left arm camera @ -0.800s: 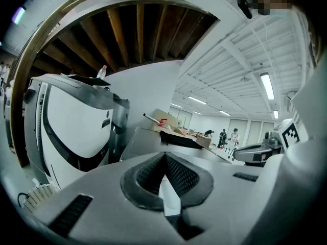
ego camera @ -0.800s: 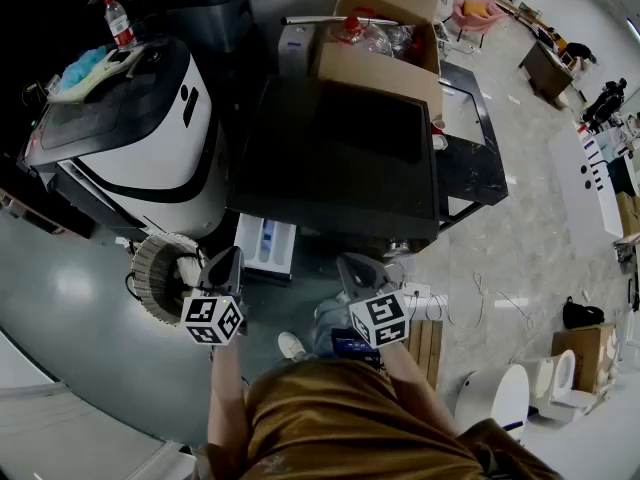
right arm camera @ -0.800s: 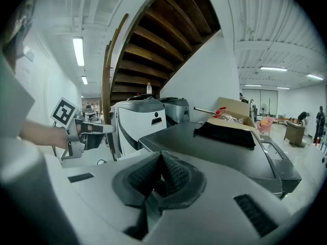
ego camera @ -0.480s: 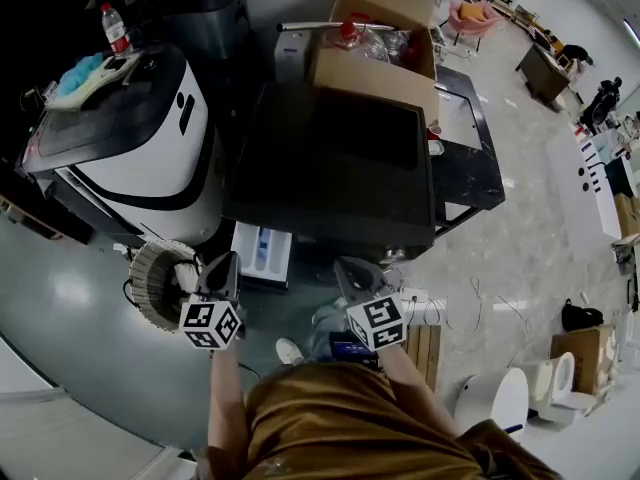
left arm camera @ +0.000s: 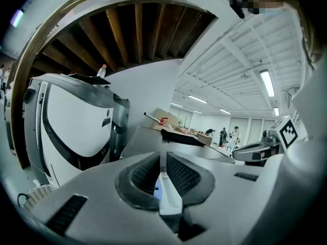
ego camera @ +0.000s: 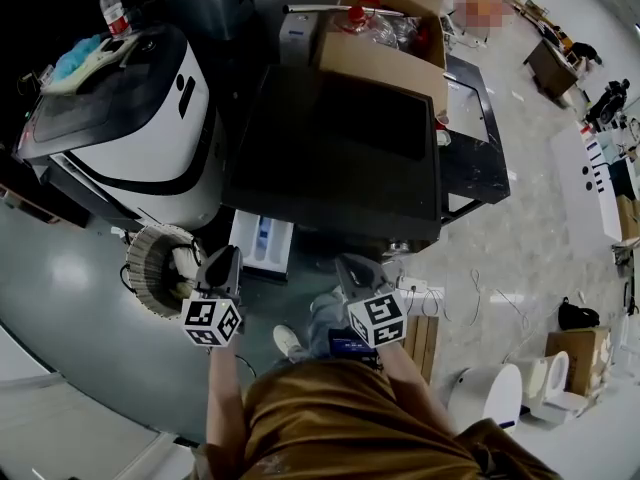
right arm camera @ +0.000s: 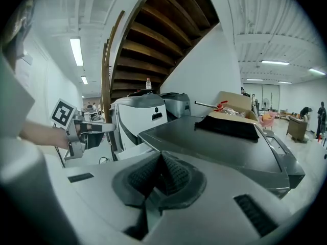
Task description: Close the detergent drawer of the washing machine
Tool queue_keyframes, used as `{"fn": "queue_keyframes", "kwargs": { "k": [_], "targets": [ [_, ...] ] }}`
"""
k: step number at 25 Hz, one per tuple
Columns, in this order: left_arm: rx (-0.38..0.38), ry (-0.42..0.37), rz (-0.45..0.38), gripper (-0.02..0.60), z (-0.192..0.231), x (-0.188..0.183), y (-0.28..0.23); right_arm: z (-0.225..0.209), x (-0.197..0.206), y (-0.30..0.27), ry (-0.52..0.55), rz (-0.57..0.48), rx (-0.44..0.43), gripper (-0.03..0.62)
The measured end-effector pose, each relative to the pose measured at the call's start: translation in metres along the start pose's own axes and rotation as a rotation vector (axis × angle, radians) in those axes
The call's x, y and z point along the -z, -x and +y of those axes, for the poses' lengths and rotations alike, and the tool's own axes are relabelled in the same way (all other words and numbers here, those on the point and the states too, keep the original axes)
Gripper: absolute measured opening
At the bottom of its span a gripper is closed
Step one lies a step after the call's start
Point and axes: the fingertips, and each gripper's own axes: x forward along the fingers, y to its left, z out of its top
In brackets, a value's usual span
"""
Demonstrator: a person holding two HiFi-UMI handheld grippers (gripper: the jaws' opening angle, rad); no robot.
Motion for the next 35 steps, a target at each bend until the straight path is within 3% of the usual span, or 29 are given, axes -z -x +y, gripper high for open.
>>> {"fn": "queue_keyframes", "kwargs": {
  "k": [5, 8, 20, 35],
  "targets": [
    [0.002, -0.021, 0.047, 0.134, 0.003, 0.017, 0.001, 0.006, 0.005, -0.008, 0.008, 0.023, -0.028, 0.012],
    [0.003, -0.026, 0.07, 0.154, 0.003, 0.027, 0.002, 0.01, 0.008, -0.013, 0.013, 0.034, -0.048, 0.012],
    [-0.013, -0.051, 0.155, 0.177, 0.005, 0.07, 0.013, 0.026, 0.028, -0.026, 0.031, 0.09, -0.121, 0.012],
    [-0.023, -0.044, 0.22, 0.227, 0.004, 0.113, 0.014, 0.03, 0.036, -0.031, 0.045, 0.125, -0.136, 0.012]
  ]
}}
